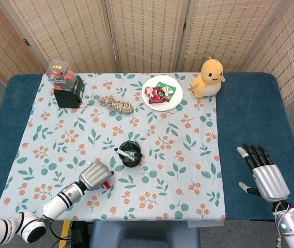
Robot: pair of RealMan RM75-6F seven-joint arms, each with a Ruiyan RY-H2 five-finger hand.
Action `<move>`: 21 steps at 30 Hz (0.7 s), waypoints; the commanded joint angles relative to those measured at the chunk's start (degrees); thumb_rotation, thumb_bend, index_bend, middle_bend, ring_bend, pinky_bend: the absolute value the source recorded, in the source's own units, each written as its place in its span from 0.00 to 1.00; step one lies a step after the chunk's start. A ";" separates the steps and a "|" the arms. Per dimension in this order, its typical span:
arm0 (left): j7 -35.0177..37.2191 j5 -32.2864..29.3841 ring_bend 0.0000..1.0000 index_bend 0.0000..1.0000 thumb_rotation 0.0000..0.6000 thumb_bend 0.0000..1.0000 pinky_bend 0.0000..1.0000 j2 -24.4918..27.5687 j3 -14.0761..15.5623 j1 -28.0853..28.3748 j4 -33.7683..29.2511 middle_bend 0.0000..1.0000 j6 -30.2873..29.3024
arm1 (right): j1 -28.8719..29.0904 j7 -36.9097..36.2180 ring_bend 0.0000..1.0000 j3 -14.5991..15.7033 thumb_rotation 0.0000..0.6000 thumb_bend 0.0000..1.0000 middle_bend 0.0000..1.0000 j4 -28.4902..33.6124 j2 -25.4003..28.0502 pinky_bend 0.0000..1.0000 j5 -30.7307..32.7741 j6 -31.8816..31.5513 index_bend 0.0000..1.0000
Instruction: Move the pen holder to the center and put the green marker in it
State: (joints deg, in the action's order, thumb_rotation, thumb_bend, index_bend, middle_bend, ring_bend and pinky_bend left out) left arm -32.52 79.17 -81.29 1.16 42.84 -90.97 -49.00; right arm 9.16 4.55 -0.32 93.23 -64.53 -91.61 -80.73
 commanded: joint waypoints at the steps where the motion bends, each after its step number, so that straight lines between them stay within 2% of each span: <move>1: -0.10 -0.23 0.74 0.71 1.00 0.38 0.74 2.69 -0.59 -0.82 -3.37 0.83 -2.22 | 0.01 -0.03 0.00 -0.02 1.00 0.15 0.00 0.00 -0.01 0.00 0.06 0.04 0.00; 5: 3.50 -1.05 0.75 0.71 1.00 0.38 0.74 7.48 -1.48 -2.74 -9.11 0.83 -5.49 | 0.05 -0.13 0.00 -0.12 1.00 0.15 0.00 0.01 0.02 0.00 0.21 0.13 0.00; 12: 16.67 -0.27 0.76 0.71 1.00 0.39 0.76 16.01 -4.99 -7.77 -18.04 0.84 -14.80 | 0.54 0.21 0.00 -0.32 1.00 0.15 0.00 -0.09 -0.26 0.00 0.79 1.18 0.00; 16: 21.97 0.14 0.76 0.70 1.00 0.39 0.76 17.88 -6.95 -10.00 -19.88 0.84 -19.32 | 0.86 0.00 0.00 -0.65 1.00 0.15 0.00 -0.30 -0.39 0.00 1.61 1.90 0.00; 21: 29.68 -3.50 0.76 0.69 1.00 0.39 0.76 17.75 -10.21 -10.46 -20.92 0.84 -19.92 | 1.03 0.20 0.00 -0.76 1.00 0.15 0.00 -0.35 -0.53 0.00 1.85 2.15 0.00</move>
State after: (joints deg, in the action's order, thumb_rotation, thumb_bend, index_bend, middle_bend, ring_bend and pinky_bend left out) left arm -6.30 77.76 -63.93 -6.96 33.09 -110.80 -68.29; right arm 10.19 4.74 -1.07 92.87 -65.06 -89.75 -78.59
